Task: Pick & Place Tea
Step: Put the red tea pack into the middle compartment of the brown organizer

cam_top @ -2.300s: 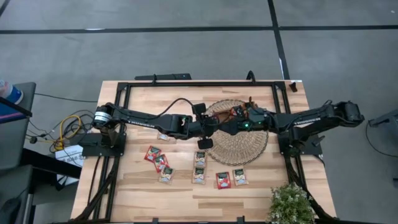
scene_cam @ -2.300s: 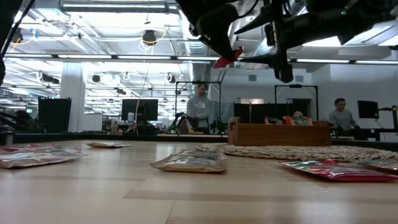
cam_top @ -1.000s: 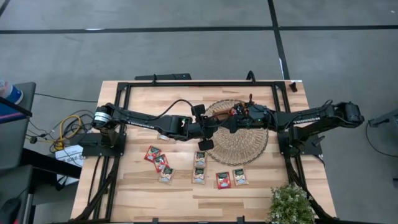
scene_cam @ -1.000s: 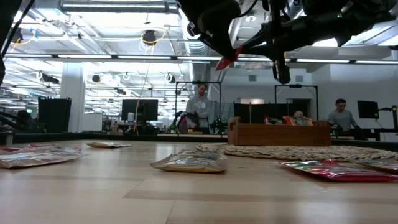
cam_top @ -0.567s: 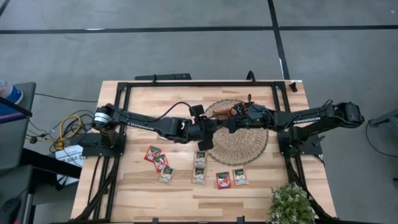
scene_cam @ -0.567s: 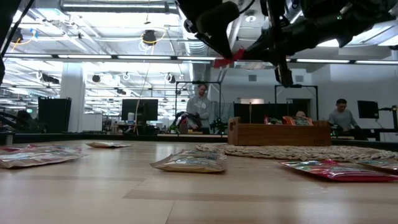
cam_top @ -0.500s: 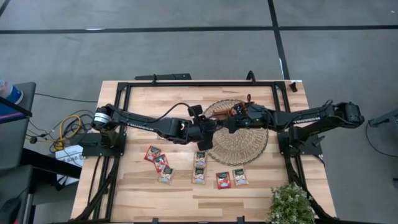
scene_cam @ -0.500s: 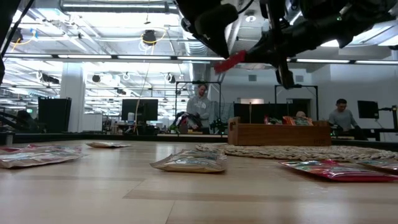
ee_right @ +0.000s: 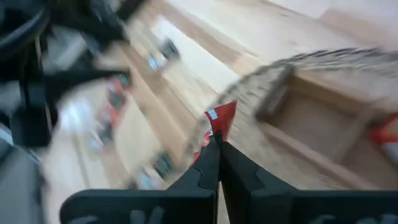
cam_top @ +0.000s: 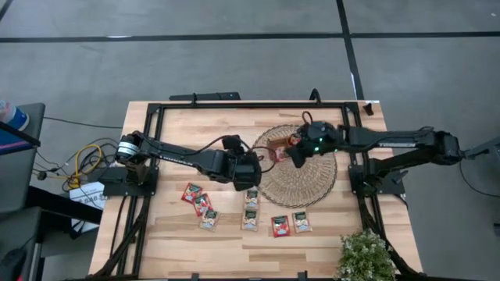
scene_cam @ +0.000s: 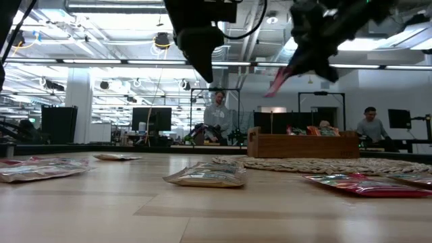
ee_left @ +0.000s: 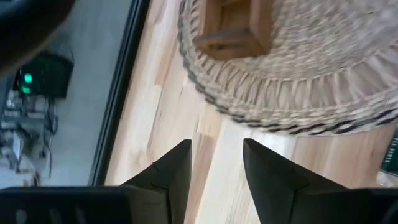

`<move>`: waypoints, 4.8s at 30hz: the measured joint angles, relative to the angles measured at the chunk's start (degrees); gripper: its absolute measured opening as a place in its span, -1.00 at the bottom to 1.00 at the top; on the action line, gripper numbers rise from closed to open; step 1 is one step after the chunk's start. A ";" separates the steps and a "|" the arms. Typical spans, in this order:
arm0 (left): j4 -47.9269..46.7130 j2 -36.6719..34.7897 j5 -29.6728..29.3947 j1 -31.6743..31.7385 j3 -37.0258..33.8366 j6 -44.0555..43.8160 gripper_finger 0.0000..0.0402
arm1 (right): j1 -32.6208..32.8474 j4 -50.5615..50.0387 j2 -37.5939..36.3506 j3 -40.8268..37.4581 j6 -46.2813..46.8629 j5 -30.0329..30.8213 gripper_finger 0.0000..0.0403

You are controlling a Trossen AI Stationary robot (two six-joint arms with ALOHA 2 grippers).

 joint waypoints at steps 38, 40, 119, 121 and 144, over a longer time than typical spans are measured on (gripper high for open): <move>3.87 -0.02 5.01 11.45 -8.30 -6.08 -0.31 | -12.25 -32.65 19.38 18.22 -85.50 9.56 -1.00; 4.23 -0.02 5.34 11.45 -8.58 -6.13 -0.31 | -12.70 -32.56 19.27 18.22 -87.58 9.29 -1.00; 14.00 0.00 9.81 9.61 -8.59 -3.05 -0.31 | -16.01 -34.89 29.34 21.53 -99.14 13.06 -0.82; 14.02 0.00 9.81 9.61 -8.59 -3.05 -0.31 | -16.29 -34.25 29.34 22.09 -97.69 13.31 -0.78; 14.00 0.00 9.79 9.59 -8.59 -3.05 -0.31 | -19.11 -25.50 29.34 22.60 -93.53 25.82 -0.32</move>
